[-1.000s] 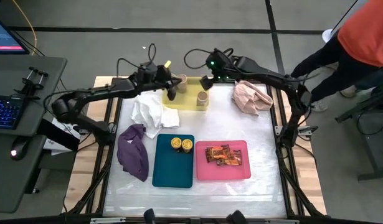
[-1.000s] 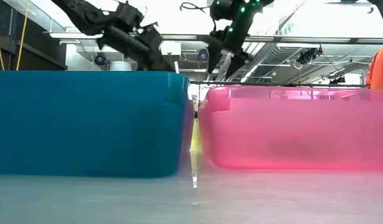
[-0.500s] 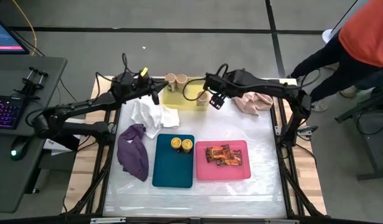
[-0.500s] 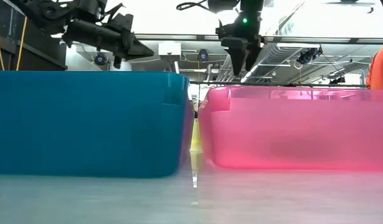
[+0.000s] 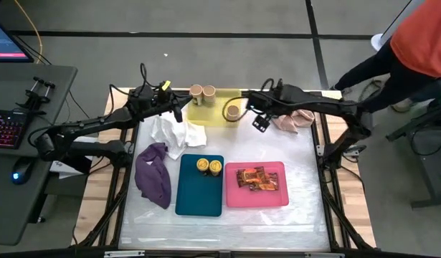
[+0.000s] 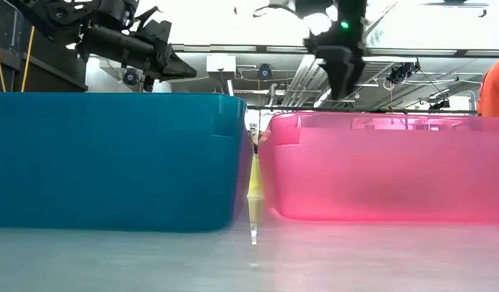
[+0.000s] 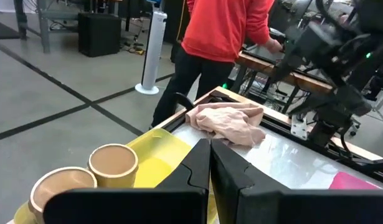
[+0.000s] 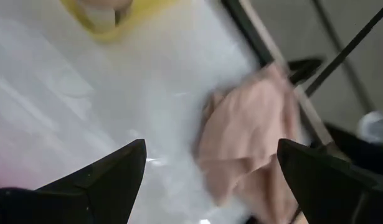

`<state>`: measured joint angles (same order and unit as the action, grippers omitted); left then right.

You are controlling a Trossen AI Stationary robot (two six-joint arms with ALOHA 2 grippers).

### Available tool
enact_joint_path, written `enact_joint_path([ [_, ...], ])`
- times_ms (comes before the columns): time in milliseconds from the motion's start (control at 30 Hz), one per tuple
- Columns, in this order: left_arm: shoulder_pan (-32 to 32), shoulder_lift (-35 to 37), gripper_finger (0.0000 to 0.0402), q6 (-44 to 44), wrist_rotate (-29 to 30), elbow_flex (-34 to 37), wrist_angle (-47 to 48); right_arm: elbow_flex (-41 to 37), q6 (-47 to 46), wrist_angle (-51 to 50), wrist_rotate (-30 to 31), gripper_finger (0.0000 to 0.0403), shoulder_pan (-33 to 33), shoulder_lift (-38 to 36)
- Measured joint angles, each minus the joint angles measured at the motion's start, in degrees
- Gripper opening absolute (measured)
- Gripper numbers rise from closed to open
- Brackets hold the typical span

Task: Sort spices by type
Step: Put the golden seasoning bottle into the yellow bin aligned with the other golden seasoning bottles

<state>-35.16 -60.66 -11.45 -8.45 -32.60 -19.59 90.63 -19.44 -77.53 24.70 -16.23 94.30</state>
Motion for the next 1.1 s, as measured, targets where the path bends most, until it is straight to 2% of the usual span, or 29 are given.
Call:
enact_joint_path([
  [100,0.00,-0.01,0.0000,-0.03,-0.05,0.00,0.41,-11.08,-6.00,5.05,-3.06,0.0358,-0.62,-6.80],
  [267,-0.02,-0.02,0.0000,-0.01,-0.09,0.00,0.10,-25.78,-25.67,12.84,-5.52,0.0358,-0.55,-17.05],
  [367,-0.02,-0.02,0.0000,0.48,-0.11,0.00,0.07,-31.48,-36.93,17.16,-7.19,0.0358,-0.55,-20.98],
  [533,-0.07,-0.02,0.0000,1.08,-0.14,0.00,0.06,-37.90,-48.51,19.16,-7.25,0.0358,-0.54,-22.89],
  [600,-0.07,-0.01,0.0000,1.08,-0.16,0.00,0.04,-40.49,-51.81,21.90,-9.84,0.0358,-1.19,-22.84],
  [733,-0.07,0.00,0.0000,1.08,-0.07,0.00,0.03,-44.35,-53.63,33.20,-14.11,0.0358,-1.53,-22.84],
  [900,-0.07,0.00,0.0000,1.09,-0.05,0.00,0.03,-46.14,-47.30,48.26,-16.69,0.0358,-1.86,-22.84],
  [1033,-0.07,0.00,0.0000,1.14,-0.02,0.00,0.03,-45.30,-41.74,49.87,-20.15,0.0355,-3.67,-22.82],
  [1100,-0.07,0.00,0.0000,1.72,-0.01,0.00,0.03,-43.66,-40.36,48.56,-20.72,0.0340,-4.49,-22.82],
])
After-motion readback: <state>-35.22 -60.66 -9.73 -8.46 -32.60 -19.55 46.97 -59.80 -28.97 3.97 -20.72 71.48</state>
